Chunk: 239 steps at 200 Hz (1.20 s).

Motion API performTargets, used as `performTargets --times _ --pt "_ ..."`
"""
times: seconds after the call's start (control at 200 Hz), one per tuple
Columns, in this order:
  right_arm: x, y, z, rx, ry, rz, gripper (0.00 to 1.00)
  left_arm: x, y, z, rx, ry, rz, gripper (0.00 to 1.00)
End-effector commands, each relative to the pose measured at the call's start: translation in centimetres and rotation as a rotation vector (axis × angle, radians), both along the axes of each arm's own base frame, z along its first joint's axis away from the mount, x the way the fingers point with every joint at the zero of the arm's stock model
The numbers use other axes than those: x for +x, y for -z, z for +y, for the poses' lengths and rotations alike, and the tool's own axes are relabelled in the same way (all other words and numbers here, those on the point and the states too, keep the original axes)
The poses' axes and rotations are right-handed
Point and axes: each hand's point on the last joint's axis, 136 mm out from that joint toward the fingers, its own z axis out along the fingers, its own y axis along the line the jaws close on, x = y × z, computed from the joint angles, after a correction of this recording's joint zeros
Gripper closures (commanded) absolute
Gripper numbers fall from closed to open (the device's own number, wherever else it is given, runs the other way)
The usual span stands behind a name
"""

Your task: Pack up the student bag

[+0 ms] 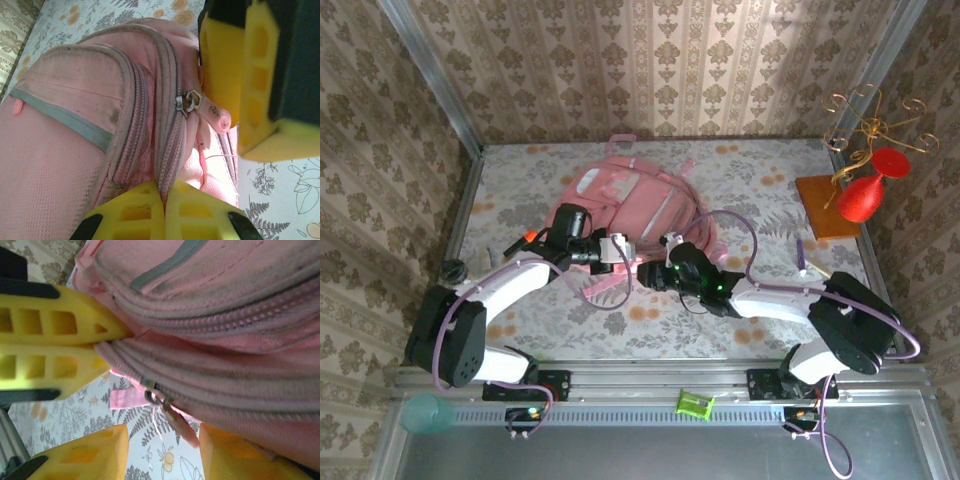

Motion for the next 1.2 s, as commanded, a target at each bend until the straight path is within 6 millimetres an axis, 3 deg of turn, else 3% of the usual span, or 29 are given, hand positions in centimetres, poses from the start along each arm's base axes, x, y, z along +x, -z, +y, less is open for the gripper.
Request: performTargets --times 0.0,0.285,0.495,0.71,0.835,0.88,0.9,0.98,1.19 --pt "1.5 -0.7 -0.2 0.04 0.077 -0.056 0.58 -0.8 -3.4 -1.9 -0.103 0.081 -0.016 1.0" --pt "2.6 -1.9 -0.6 0.049 0.105 -0.178 0.64 -1.3 -3.2 -2.1 -0.095 0.099 -0.01 1.0" --pt "2.5 -3.2 -0.5 0.073 0.09 -0.243 0.73 -1.4 -2.9 -2.0 -0.073 0.096 -0.01 1.0" --pt "2.3 -3.1 -1.3 0.05 0.108 -0.232 0.87 -1.3 -2.4 -1.9 -0.051 0.092 -0.009 1.0" --pt "2.1 -2.6 -3.2 -0.021 0.164 -0.207 1.0 -1.1 -1.8 -1.5 -0.022 0.084 -0.021 1.0" --pt "2.0 -1.9 -4.3 -0.071 0.196 -0.186 1.0 -1.0 -1.5 -1.3 -0.003 0.081 -0.028 1.0" --pt "1.8 -2.7 -4.8 -0.072 0.208 -0.193 1.0 -1.0 -1.4 -1.2 0.003 0.08 -0.032 1.0" --pt "1.4 -2.4 -6.9 -0.165 0.254 -0.168 1.0 -0.6 -0.7 -0.7 0.04 0.061 -0.051 1.0" --pt "0.1 -0.6 -11.7 -0.372 0.319 -0.047 1.0 0.1 0.2 0.3 0.085 0.033 -0.075 1.0"
